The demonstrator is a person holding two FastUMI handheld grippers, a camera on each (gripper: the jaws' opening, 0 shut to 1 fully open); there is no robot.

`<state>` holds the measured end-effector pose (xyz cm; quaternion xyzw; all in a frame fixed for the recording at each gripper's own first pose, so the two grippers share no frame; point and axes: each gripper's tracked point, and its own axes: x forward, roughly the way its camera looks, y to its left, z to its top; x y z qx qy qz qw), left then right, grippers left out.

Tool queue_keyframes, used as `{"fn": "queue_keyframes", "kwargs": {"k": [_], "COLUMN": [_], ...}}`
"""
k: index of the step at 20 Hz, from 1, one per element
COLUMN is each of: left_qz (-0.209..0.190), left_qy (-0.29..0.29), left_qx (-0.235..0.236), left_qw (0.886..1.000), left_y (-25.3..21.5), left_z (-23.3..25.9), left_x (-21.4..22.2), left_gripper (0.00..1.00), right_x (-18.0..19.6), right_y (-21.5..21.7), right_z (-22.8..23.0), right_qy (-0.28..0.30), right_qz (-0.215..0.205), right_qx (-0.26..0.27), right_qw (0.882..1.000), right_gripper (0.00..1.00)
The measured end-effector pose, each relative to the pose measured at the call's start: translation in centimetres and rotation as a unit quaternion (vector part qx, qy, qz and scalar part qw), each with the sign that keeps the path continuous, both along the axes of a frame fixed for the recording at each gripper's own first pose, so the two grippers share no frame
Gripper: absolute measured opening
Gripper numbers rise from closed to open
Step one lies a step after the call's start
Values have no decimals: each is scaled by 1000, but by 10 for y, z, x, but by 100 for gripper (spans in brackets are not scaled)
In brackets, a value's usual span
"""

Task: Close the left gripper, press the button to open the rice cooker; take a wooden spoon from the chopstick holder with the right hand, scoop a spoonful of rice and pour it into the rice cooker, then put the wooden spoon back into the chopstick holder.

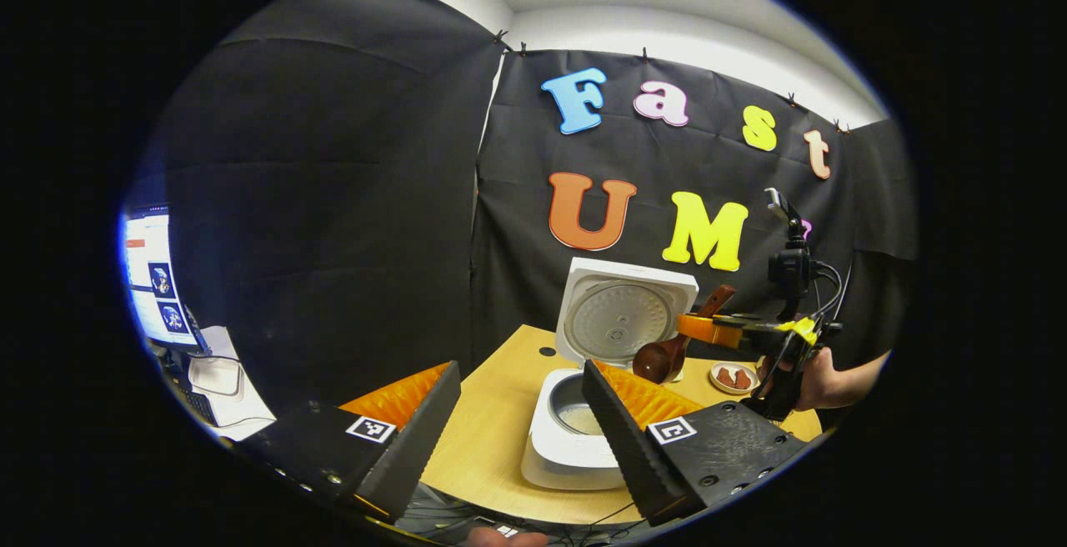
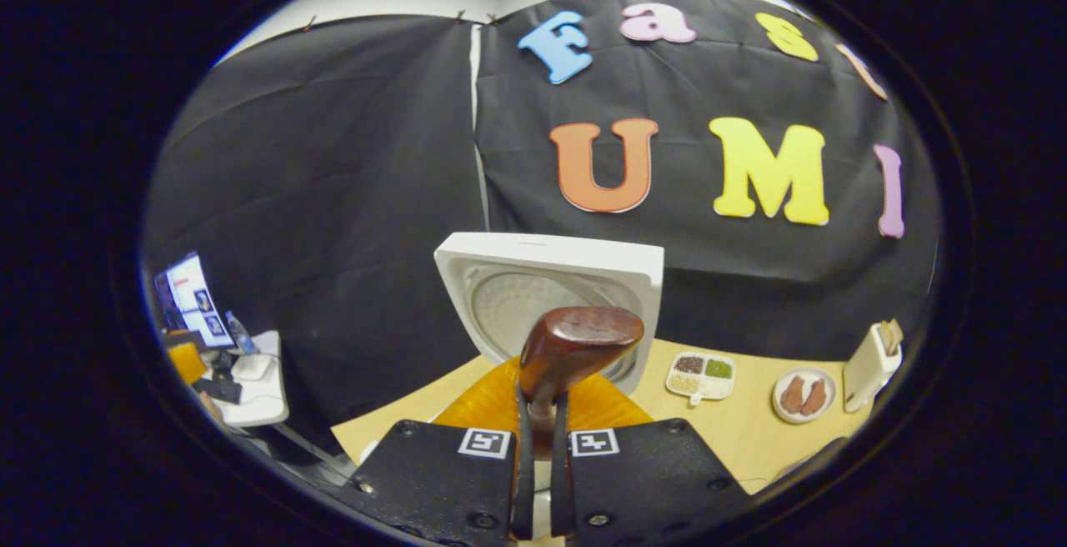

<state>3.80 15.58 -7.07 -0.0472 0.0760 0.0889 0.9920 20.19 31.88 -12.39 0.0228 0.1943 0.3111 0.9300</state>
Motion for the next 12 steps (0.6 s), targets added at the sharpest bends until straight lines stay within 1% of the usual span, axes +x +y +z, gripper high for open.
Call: {"fn": "queue_keyframes", "kwargs": {"k": [2, 3, 5, 8, 12], "left_qz": [-11, -16, -29, -53, -83], "left_qy": [2, 4, 6, 3, 3], "left_qx": [2, 2, -1, -1, -3], "left_qw": [1000, 1000, 1000, 999, 996], "left_y": [-11, -17, -36, -68, -109], "left_z": [1, 2, 7, 13, 14], "left_x": [4, 7, 14, 26, 40], "left_gripper": [95, 95, 95, 95, 95], "right_x": [2, 4, 11, 18, 19], "right_y": [-21, -34, -70, -132, -218], "right_z": [8, 12, 21, 29, 31], "right_qy": [43, 66, 82, 75, 68], "right_qz": [-20, -37, -73, -117, -173], "right_qx": [53, 81, 115, 130, 128], "right_qw": [997, 994, 987, 982, 974], "right_gripper": [13, 13, 13, 13, 13]}}
